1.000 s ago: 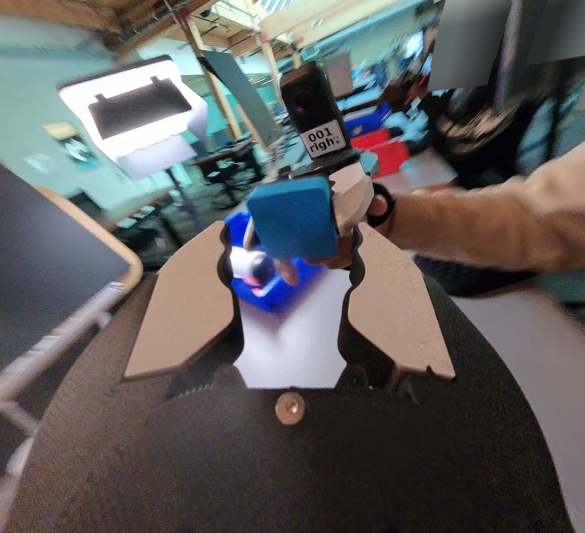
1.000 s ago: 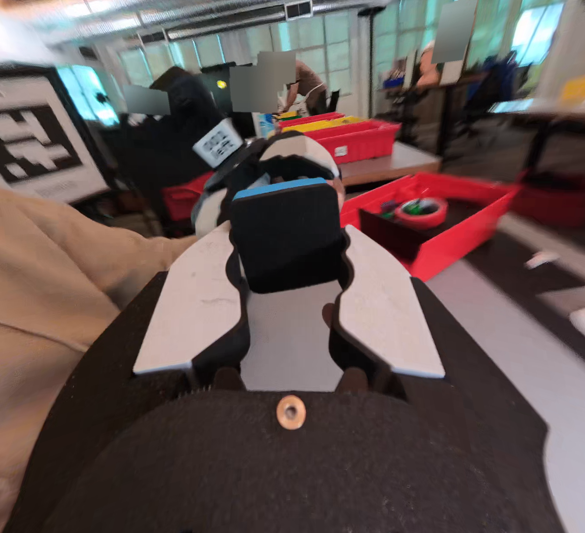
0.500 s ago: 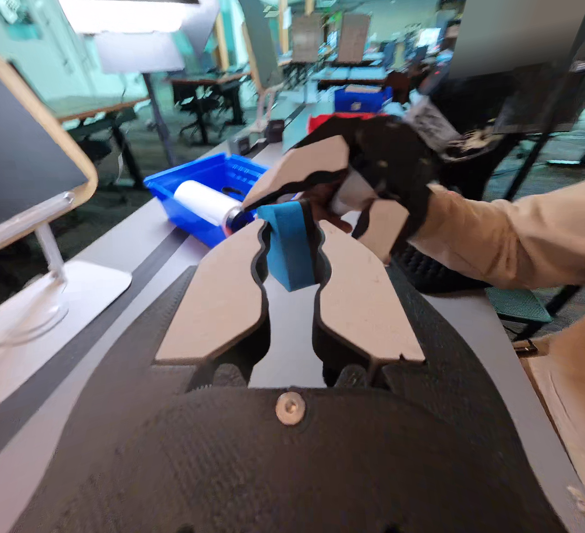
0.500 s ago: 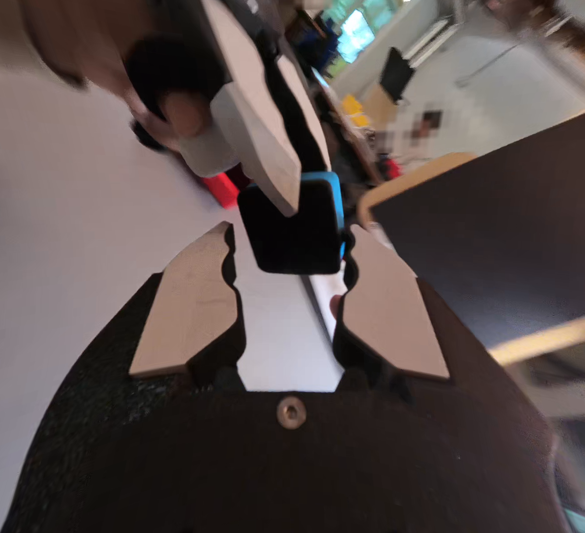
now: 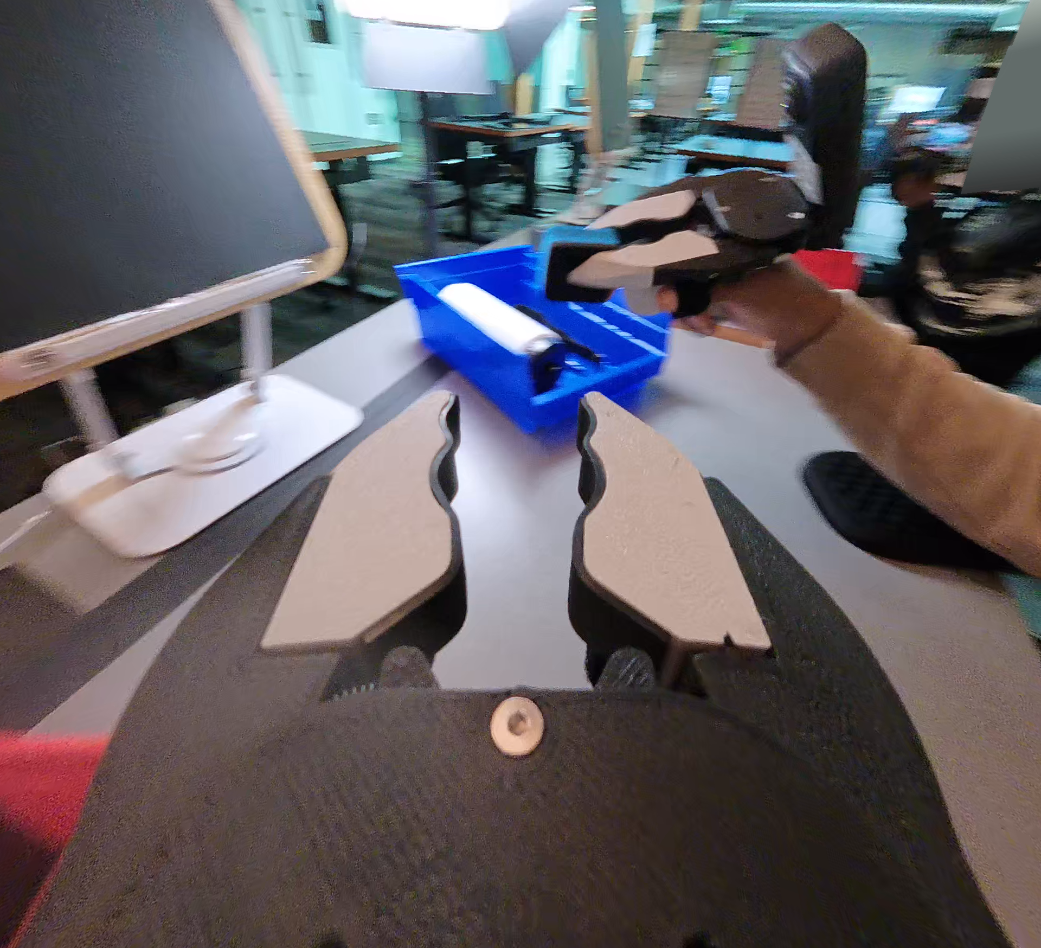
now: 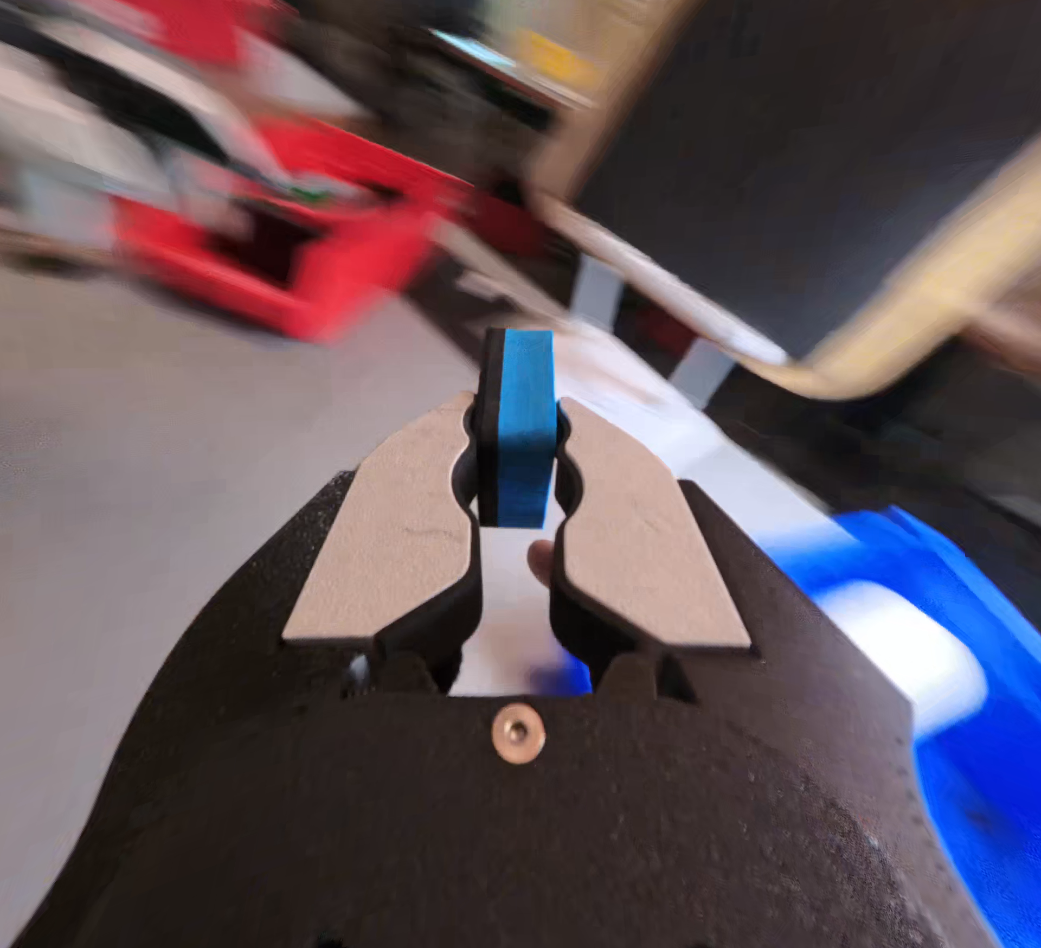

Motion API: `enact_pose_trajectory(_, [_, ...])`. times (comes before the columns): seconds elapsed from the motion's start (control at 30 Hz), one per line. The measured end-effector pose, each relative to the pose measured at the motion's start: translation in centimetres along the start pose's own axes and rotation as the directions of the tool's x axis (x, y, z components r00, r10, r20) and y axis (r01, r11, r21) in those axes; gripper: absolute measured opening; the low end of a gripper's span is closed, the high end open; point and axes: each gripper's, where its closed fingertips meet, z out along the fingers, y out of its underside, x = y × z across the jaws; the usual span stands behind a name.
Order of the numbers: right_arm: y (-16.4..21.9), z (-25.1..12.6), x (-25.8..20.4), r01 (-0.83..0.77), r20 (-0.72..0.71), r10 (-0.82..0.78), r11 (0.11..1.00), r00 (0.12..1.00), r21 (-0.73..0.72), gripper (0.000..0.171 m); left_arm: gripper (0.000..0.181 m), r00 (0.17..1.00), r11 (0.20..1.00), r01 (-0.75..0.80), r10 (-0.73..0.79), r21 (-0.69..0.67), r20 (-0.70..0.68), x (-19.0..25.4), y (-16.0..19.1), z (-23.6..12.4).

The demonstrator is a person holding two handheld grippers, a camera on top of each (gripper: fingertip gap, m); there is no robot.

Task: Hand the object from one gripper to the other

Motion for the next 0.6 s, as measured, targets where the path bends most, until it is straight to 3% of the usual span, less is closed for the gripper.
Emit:
enact_pose_trajectory(0.07, [4.4, -2.5, 8.8, 0.033, -0.404, -0.129, 0.971, 0.906, -0.236, 0.023, 0.040, 0.987, 1.000, -0.016, 0.018, -0.013, 0.160, -2.7, -0.1, -1.1])
enact_pose_trajectory(0.13, [9.1, -5.7, 14.1, -0.058, -0.566, -0.215, 0.903, 0.796, -0.425, 0.023, 0.040, 0.962, 0.999, -0.038, 0.047, -0.038, 0.267, -4.5, -0.2, -2.1])
enact_pose_trajectory(0.27, [14.6, -7.9, 17.3, -0.234, -0.623, -0.139, 0.847, 0.770, -0.478, 0.023, 0.040, 0.939, 0.997, -0.055, 0.073, -0.062, 0.337, -5.4, -0.4, -2.9])
enact_pose_trajectory(0.5, [17.3, -8.6, 18.0, -0.306, -0.639, -0.126, 0.798, 0.759, -0.520, 0.024, 0.042, 0.926, 0.990, -0.089, 0.124, -0.112, 0.357, -5.4, 0.0, -2.7])
enact_pose_trajectory(0.53, [17.5, -8.7, 18.0, -0.314, -0.643, -0.124, 0.793, 0.756, -0.522, 0.028, 0.043, 0.926, 0.989, -0.090, 0.125, -0.115, 0.355, -5.3, 0.0, -2.7])
enact_pose_trajectory(0.6, [17.8, -8.8, 18.1, -0.330, -0.646, -0.125, 0.777, 0.753, -0.535, 0.056, 0.043, 0.928, 0.989, -0.090, 0.127, -0.120, 0.351, -5.2, 0.1, -2.6])
